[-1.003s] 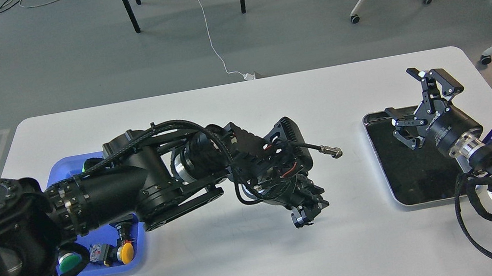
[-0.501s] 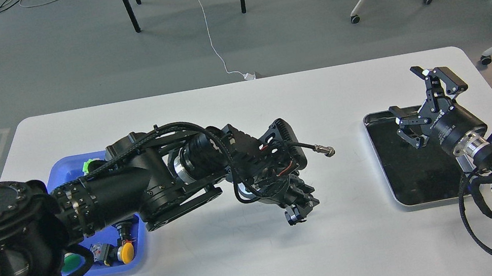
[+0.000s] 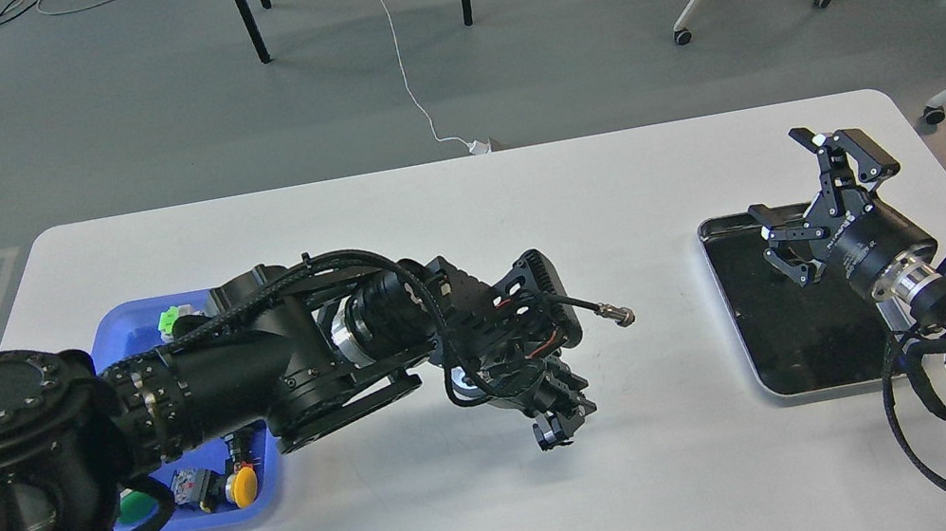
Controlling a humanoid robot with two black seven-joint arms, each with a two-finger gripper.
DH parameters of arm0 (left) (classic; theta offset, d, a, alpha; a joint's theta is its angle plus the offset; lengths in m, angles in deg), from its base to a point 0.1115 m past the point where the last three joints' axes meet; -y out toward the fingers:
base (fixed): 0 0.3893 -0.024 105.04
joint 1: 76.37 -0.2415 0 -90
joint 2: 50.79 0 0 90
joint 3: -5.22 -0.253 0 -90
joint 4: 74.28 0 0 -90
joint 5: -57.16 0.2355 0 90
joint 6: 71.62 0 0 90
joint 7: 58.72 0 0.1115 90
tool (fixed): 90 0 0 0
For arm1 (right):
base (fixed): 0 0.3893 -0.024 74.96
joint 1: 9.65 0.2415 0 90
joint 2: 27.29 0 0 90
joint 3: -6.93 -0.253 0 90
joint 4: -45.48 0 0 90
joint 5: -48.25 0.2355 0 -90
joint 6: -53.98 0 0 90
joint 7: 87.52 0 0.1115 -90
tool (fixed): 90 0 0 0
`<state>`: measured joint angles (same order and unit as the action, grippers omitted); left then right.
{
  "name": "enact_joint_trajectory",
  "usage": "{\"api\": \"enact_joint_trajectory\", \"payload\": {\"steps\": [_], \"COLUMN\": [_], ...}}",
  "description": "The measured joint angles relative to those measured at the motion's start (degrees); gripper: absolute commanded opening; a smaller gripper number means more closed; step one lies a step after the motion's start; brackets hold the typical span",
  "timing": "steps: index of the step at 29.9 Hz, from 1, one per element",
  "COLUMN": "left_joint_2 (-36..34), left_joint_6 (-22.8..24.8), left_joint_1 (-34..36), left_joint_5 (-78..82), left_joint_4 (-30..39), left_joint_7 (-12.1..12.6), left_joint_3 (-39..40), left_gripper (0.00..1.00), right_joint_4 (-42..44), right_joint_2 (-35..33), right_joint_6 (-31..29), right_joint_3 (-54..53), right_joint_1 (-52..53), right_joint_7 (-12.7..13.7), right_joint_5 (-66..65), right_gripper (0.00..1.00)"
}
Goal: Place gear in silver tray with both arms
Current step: 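Carry the second gear with the left gripper toward the table center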
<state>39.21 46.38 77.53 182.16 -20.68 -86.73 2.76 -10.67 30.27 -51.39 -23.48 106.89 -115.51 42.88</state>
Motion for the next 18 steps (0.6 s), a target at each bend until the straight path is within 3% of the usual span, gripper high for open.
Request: {"api": "enact_joint_trajectory", "payload": {"steps": [9, 11, 14, 18], "left_joint_2": [0.00, 0.00, 0.00, 0.00], "left_joint_6": [0.00, 0.00, 0.00, 0.00], "left_joint_1": [-1.46, -1.51, -1.53, -1.52], "left_joint_5": [0.00, 0.00, 0.00, 0.00], "left_joint_4": [-2.13, -2.34, -2.47, -2.51], "left_joint_7": [0.00, 0.00, 0.00, 0.00], "left_joint_3": [-0.06, -0.06, 0.05, 0.36], "left_gripper": [0.25, 0.35, 0.62, 0.75], "right_joint_4": [-0.01, -0.01, -0.01, -0.01], "right_joint_2": [0.00, 0.00, 0.00, 0.00], "right_joint_6": [0.00, 0.00, 0.00, 0.00], "right_joint_3": [0.00, 0.00, 0.00, 0.00], "right_joint_1": [-0.08, -0.09, -0.09, -0.09], "right_joint_7": [0.00, 0.00, 0.00, 0.00], "right_joint_5": [0.00, 0.00, 0.00, 0.00], "right_gripper": [0.99, 0.99, 0.99, 0.99]}}
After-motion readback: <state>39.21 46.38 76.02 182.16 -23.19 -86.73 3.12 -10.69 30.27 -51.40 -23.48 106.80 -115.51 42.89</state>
